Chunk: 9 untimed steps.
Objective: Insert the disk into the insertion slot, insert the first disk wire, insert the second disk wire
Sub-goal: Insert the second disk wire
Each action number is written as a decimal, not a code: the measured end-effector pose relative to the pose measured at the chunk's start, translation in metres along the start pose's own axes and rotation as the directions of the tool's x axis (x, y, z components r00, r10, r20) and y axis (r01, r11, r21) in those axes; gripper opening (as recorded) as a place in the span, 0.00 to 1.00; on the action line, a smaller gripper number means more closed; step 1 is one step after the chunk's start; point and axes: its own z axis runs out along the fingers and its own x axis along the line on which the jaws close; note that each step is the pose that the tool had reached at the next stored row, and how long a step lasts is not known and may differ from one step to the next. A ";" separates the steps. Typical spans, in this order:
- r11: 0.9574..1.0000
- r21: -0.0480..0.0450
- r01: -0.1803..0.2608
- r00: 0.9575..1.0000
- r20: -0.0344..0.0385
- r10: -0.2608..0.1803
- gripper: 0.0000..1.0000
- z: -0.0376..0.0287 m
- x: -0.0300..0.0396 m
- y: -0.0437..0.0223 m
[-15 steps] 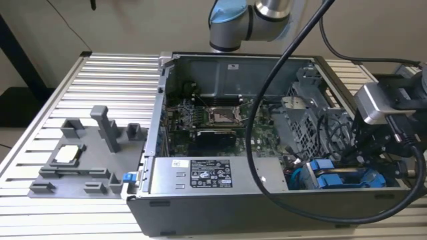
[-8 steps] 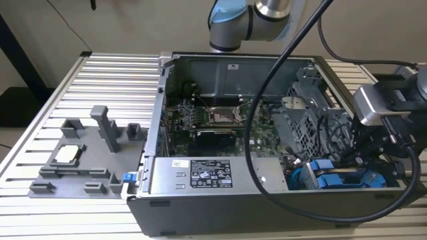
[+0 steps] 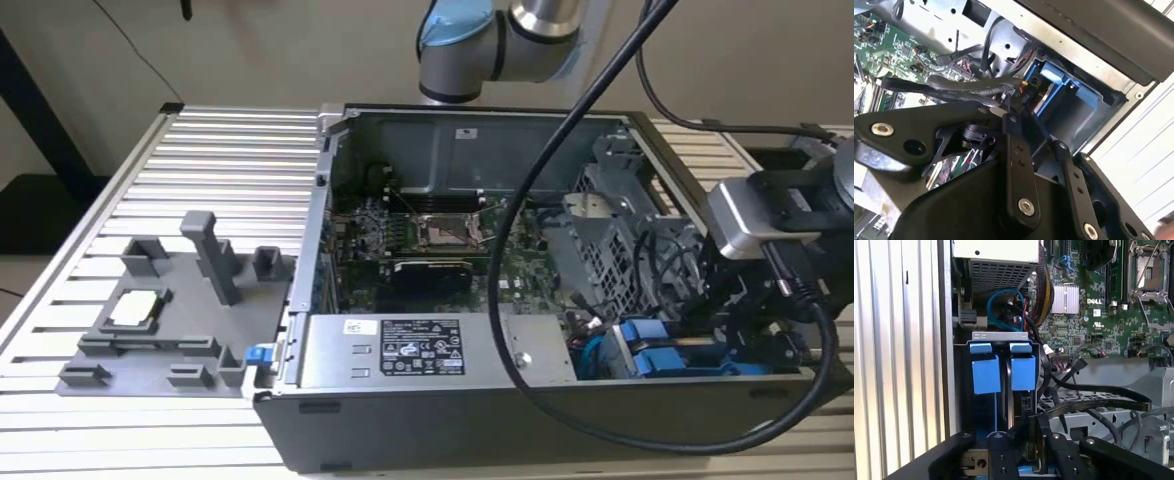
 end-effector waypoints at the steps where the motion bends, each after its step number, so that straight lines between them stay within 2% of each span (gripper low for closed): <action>1: 1.000 -0.001 0.000 1.000 -0.001 0.000 0.23 -0.0029 -0.0005 0.0000; 6: 1.000 -0.003 0.000 1.000 -0.001 0.000 0.23 -0.0059 -0.0010 -0.0001; 9: 1.000 -0.005 -0.001 1.000 -0.001 0.001 0.23 -0.0158 -0.0030 0.0000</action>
